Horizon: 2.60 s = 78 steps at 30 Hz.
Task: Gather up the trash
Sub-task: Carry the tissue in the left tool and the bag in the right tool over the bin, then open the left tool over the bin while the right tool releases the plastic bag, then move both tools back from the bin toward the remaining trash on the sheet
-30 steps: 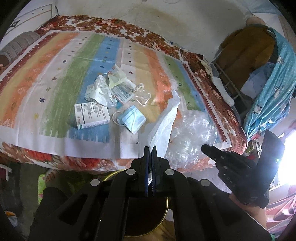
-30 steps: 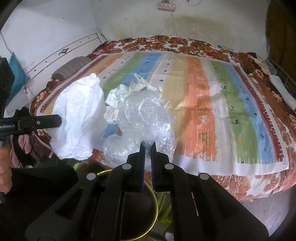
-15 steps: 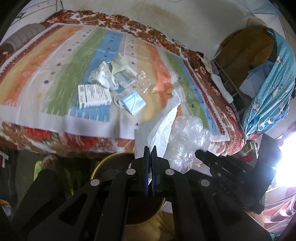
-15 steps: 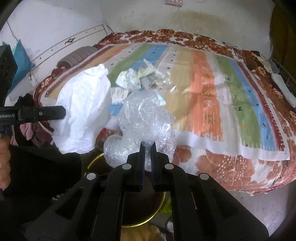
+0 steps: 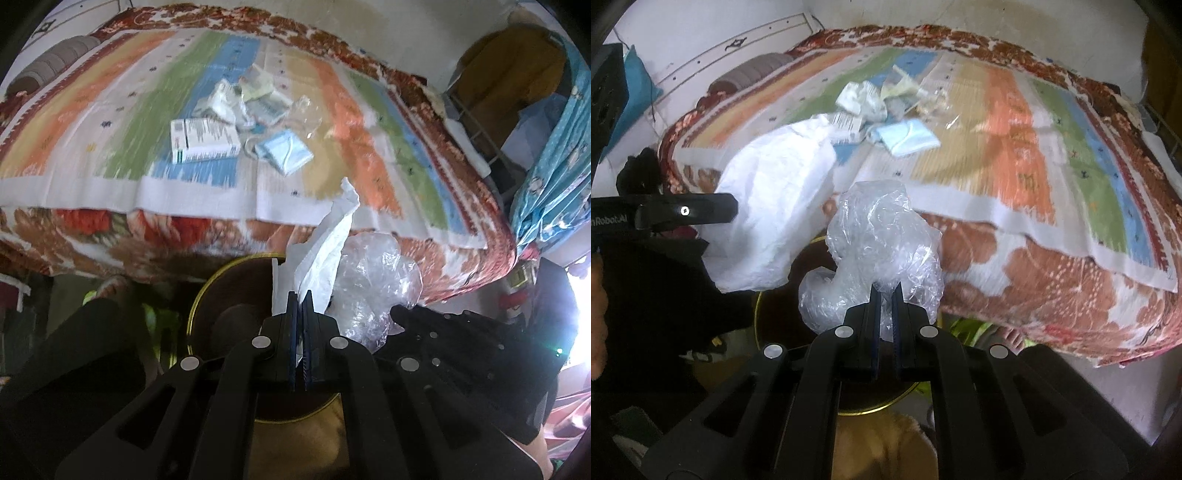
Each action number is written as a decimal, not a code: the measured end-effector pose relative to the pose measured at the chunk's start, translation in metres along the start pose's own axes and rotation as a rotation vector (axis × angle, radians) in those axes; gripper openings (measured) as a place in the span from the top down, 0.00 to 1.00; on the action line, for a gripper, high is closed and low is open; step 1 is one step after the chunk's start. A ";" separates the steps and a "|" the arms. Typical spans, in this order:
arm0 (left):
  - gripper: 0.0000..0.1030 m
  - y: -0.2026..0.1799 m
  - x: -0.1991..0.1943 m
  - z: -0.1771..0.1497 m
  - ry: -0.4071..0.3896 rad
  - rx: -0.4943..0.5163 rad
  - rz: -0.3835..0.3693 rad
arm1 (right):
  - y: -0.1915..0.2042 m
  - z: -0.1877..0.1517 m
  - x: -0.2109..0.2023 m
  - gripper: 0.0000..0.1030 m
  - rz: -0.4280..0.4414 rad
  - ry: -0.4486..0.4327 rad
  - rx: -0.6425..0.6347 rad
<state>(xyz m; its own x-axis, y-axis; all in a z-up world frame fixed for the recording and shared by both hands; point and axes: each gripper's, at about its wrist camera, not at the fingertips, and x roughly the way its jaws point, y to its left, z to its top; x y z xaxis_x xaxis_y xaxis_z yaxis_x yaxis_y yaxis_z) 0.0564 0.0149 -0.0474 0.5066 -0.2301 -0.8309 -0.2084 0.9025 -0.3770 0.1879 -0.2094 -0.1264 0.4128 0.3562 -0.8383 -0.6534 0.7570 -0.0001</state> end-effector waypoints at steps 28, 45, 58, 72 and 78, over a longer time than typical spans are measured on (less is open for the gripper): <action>0.59 0.016 0.020 -0.006 0.050 -0.091 0.104 | 0.002 -0.015 0.038 0.54 0.077 0.143 0.098; 0.34 0.023 -0.003 0.025 0.013 -0.048 0.105 | -0.004 0.037 -0.011 0.31 0.118 -0.008 0.002; 0.22 0.016 0.005 0.063 0.026 0.112 0.221 | -0.002 0.068 -0.030 0.16 0.105 -0.069 -0.096; 0.09 0.019 0.019 0.100 0.041 0.201 0.234 | -0.022 0.103 -0.015 0.09 0.039 -0.092 -0.122; 0.06 0.019 0.028 0.114 0.042 0.274 0.349 | -0.022 0.115 -0.004 0.09 0.041 -0.089 -0.128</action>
<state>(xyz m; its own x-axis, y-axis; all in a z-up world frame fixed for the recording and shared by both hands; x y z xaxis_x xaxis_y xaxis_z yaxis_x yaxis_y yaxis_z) 0.1619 0.0669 -0.0317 0.4099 0.0959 -0.9071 -0.1282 0.9906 0.0468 0.2736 -0.1643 -0.0606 0.4354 0.4369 -0.7871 -0.7440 0.6669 -0.0414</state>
